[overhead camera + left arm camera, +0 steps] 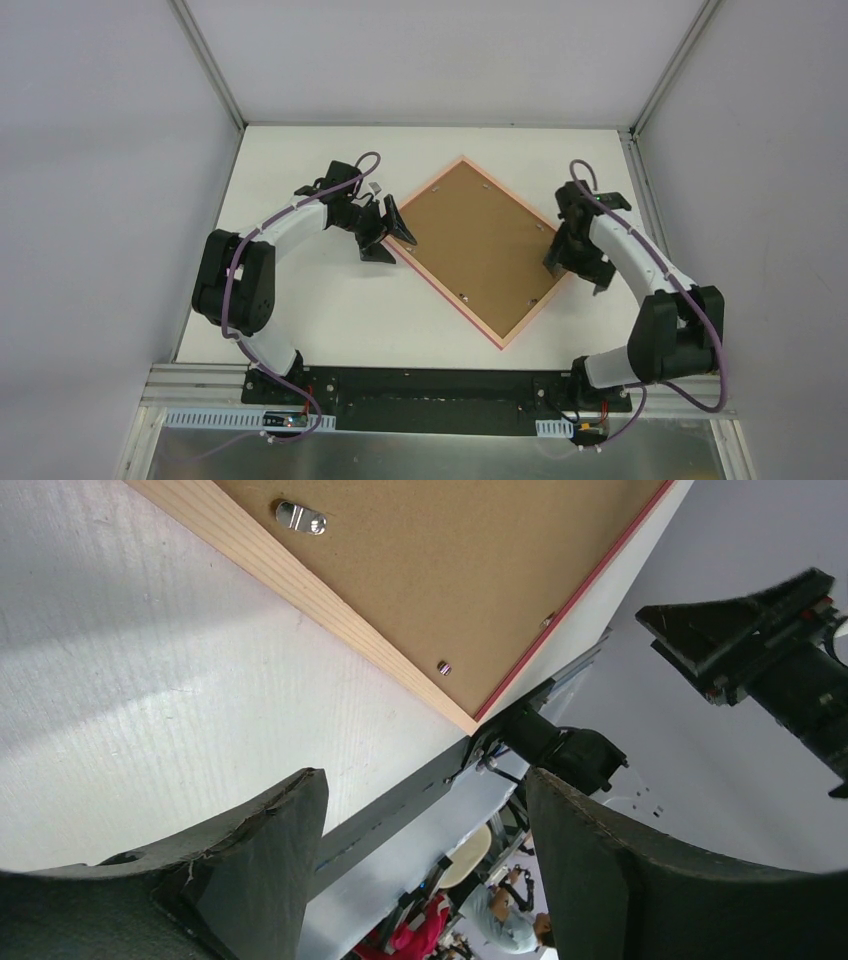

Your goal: Take the photo out of the frame

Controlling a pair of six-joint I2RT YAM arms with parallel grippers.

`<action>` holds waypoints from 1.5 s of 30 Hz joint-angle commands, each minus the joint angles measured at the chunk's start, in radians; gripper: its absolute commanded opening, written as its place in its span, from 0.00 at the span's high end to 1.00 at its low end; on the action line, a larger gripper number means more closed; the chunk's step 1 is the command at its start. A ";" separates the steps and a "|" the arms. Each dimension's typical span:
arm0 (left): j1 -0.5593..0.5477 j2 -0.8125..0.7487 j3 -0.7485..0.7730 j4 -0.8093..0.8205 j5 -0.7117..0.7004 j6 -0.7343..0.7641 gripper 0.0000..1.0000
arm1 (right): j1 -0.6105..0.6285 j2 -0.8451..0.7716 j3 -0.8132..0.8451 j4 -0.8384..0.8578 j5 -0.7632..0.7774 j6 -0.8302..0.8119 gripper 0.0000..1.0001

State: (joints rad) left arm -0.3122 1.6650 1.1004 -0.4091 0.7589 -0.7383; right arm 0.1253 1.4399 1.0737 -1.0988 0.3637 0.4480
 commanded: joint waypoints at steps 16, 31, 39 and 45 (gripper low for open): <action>0.013 -0.009 -0.041 0.014 0.050 -0.068 0.24 | 0.862 0.122 0.176 0.210 -0.119 -0.241 0.13; -0.002 -0.242 -0.326 0.223 -0.025 -0.427 0.23 | 0.925 0.226 0.054 0.321 -0.129 -0.259 0.44; -0.002 -0.445 -0.458 0.224 -0.105 -0.540 0.23 | 0.925 0.241 -0.007 0.369 -0.139 -0.272 0.56; -0.003 -0.514 -0.510 0.239 -0.138 -0.606 0.20 | 0.926 0.237 -0.032 0.403 -0.141 -0.298 0.68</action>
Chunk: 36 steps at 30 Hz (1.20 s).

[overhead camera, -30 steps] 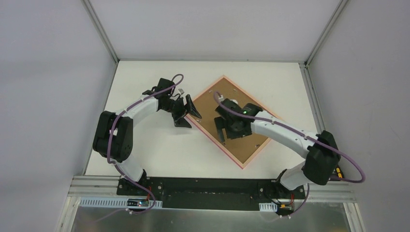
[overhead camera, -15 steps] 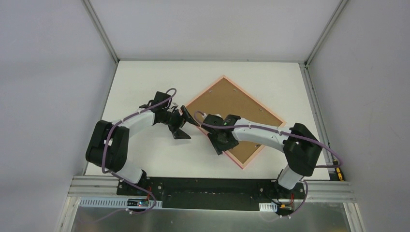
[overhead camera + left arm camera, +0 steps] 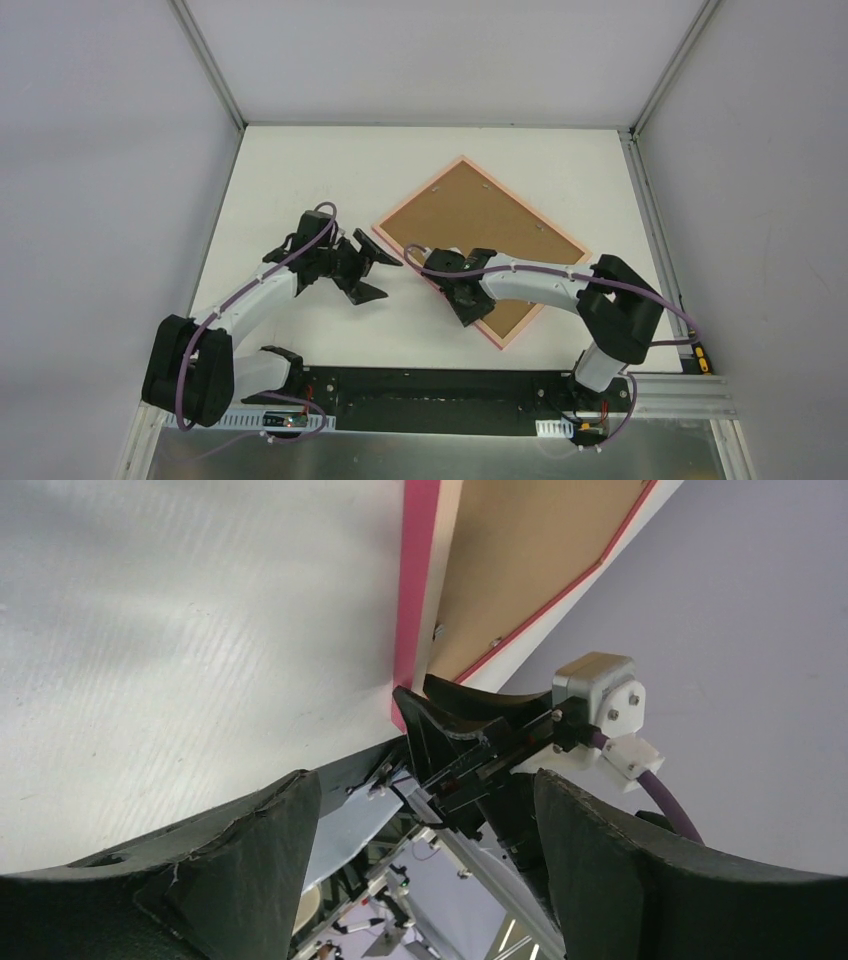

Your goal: Take the photo out of the frame

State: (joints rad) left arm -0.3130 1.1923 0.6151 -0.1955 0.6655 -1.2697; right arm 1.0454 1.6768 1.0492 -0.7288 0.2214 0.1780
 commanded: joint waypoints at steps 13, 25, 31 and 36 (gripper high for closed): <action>-0.015 0.066 -0.053 0.338 -0.053 -0.252 0.14 | 0.004 -0.125 -0.008 0.045 -0.049 -0.046 1.00; -0.148 0.279 0.065 0.528 -0.160 -0.226 0.13 | -0.080 -0.320 0.014 0.025 -0.387 -0.002 1.00; -0.148 0.316 0.130 0.500 -0.163 -0.151 0.18 | -0.108 -0.359 0.044 -0.007 -0.447 -0.005 1.00; -0.147 0.317 0.182 0.434 -0.183 -0.103 0.31 | -0.113 -0.369 0.064 -0.025 -0.467 0.002 1.00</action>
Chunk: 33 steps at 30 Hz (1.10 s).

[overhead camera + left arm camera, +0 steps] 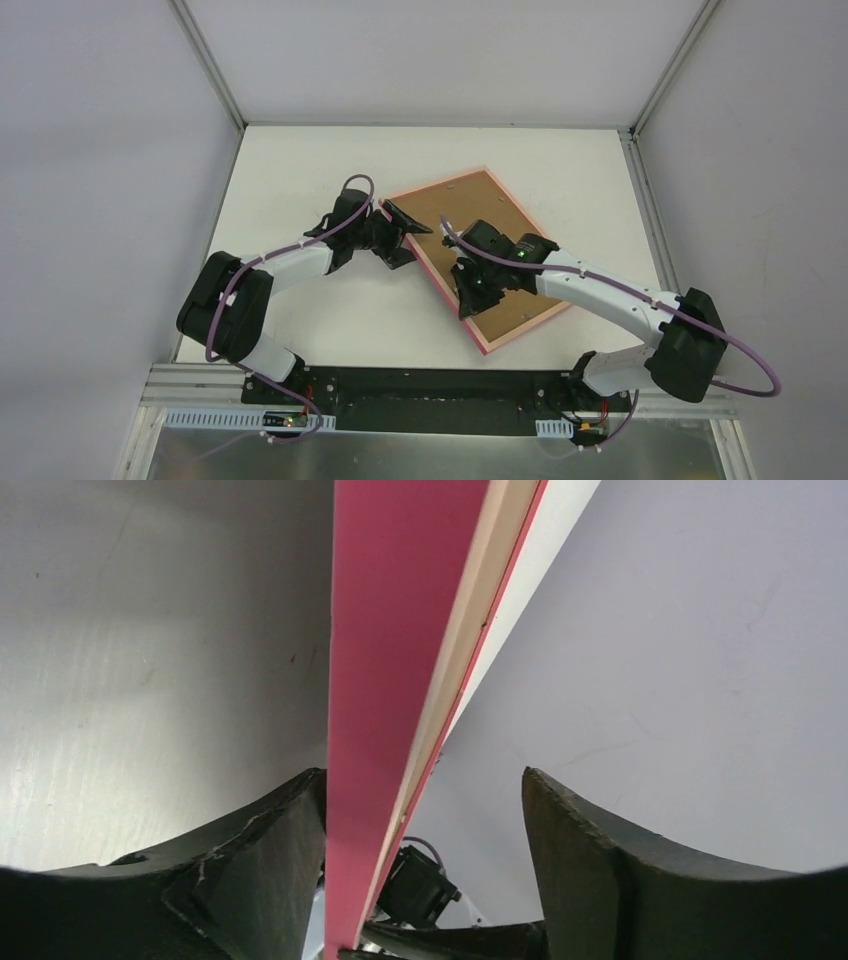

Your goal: Take the photo out of the frame

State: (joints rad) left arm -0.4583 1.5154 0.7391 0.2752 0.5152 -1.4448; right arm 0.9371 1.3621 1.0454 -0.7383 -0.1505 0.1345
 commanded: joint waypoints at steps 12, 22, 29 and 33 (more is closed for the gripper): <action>-0.002 -0.050 0.163 -0.266 -0.070 0.198 0.69 | -0.003 -0.049 0.141 -0.084 -0.030 0.094 1.00; -0.002 -0.080 0.236 -0.422 -0.029 0.156 1.00 | 0.163 -0.003 0.378 -0.211 0.423 0.146 0.12; -0.001 -0.103 0.252 -0.465 0.017 0.075 1.00 | 0.282 0.185 0.546 -0.227 0.739 0.108 0.01; 0.000 -0.104 0.254 -0.492 0.031 0.035 1.00 | 0.302 0.292 0.560 -0.211 0.837 0.061 0.02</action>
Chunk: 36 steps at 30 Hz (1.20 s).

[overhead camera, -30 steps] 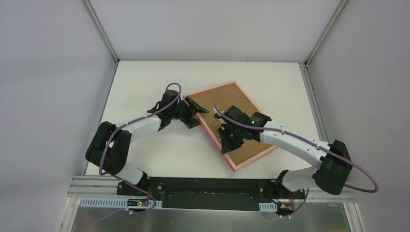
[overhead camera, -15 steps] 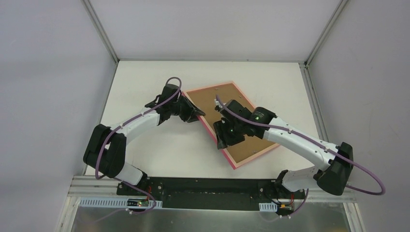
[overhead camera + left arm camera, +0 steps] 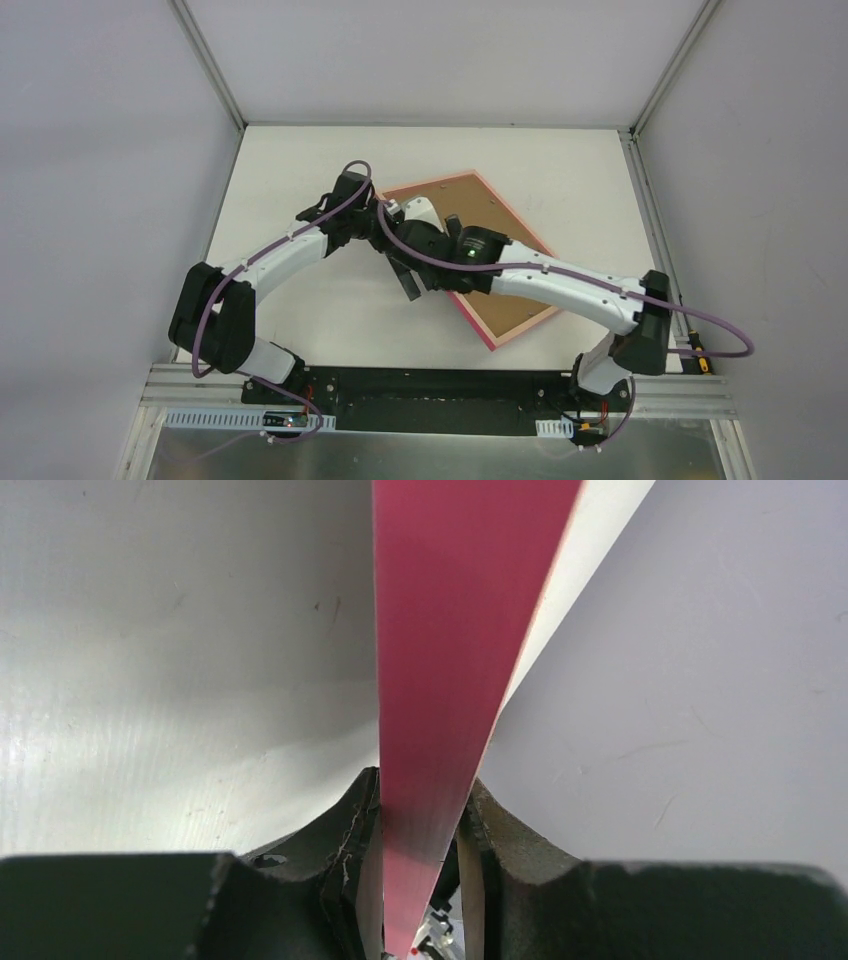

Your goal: Take the photo out of the frame

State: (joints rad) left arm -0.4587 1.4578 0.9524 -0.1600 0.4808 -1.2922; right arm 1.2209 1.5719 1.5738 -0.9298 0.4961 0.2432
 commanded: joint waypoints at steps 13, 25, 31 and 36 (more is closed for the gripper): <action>0.002 -0.079 0.033 -0.077 0.095 -0.213 1.00 | 0.051 0.224 0.014 -0.005 0.361 -0.143 0.29; 0.002 -0.110 0.027 -0.113 0.104 -0.203 0.99 | 0.081 0.273 -0.050 0.003 0.486 -0.115 0.42; 0.005 -0.129 0.015 -0.115 0.092 -0.194 0.82 | 0.081 0.290 -0.092 0.031 0.538 -0.112 0.64; 0.019 -0.164 0.005 -0.125 0.074 -0.160 0.56 | 0.079 0.284 -0.093 0.030 0.586 -0.118 0.87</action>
State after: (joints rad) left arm -0.4568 1.3735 0.9554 -0.2344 0.5232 -1.4105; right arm 1.3148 1.8584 1.4906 -0.9230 1.0206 0.0345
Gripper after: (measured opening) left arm 0.371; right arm 0.261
